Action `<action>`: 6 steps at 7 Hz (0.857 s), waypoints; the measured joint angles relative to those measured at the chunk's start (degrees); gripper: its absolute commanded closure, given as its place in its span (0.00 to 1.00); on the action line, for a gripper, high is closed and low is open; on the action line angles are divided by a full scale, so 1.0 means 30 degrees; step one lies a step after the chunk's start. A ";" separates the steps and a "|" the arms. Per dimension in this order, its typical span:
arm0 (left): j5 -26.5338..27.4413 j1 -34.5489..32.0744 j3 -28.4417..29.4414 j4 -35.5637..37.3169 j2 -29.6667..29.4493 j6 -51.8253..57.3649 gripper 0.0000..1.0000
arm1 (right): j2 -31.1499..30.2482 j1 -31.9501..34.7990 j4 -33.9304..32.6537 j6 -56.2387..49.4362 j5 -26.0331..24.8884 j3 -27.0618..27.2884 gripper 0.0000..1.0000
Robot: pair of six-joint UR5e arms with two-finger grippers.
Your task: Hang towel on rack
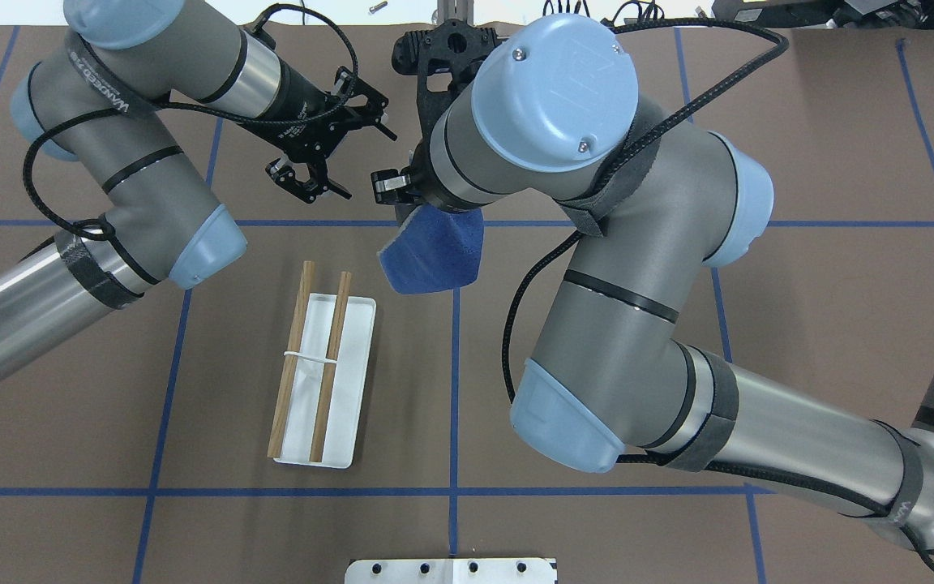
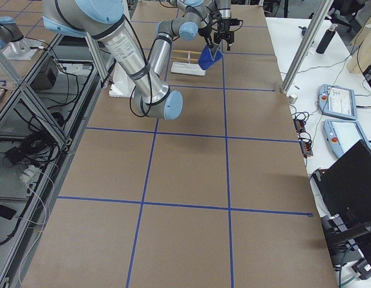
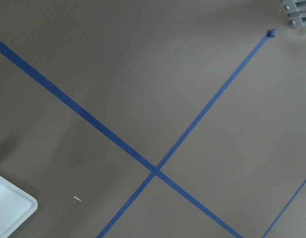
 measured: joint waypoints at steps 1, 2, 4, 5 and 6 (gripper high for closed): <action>0.0016 0.0232 0.0008 -0.0176 0.0016 0.0079 0.58 | 0.0004 -0.0029 0.0000 -0.0796 -0.0015 0.0016 1.00; 0.0015 0.0384 0.0029 -0.0374 0.0044 0.0126 0.93 | 0.0004 -0.0037 0.0000 -0.1315 -0.0030 0.0046 1.00; 0.0010 0.0562 0.0054 -0.0811 0.0132 0.0155 1.00 | -0.0031 -0.0055 0.0000 -0.1820 -0.0111 0.0107 0.92; 0.0010 0.0580 0.0041 -0.0897 0.0151 0.0163 1.00 | -0.0078 -0.0101 0.0000 -0.1935 -0.0218 0.0127 0.11; 0.0016 0.0576 0.0016 -0.0924 0.0147 0.0145 1.00 | -0.0150 -0.0168 -0.0005 -0.1970 -0.0284 0.0153 0.00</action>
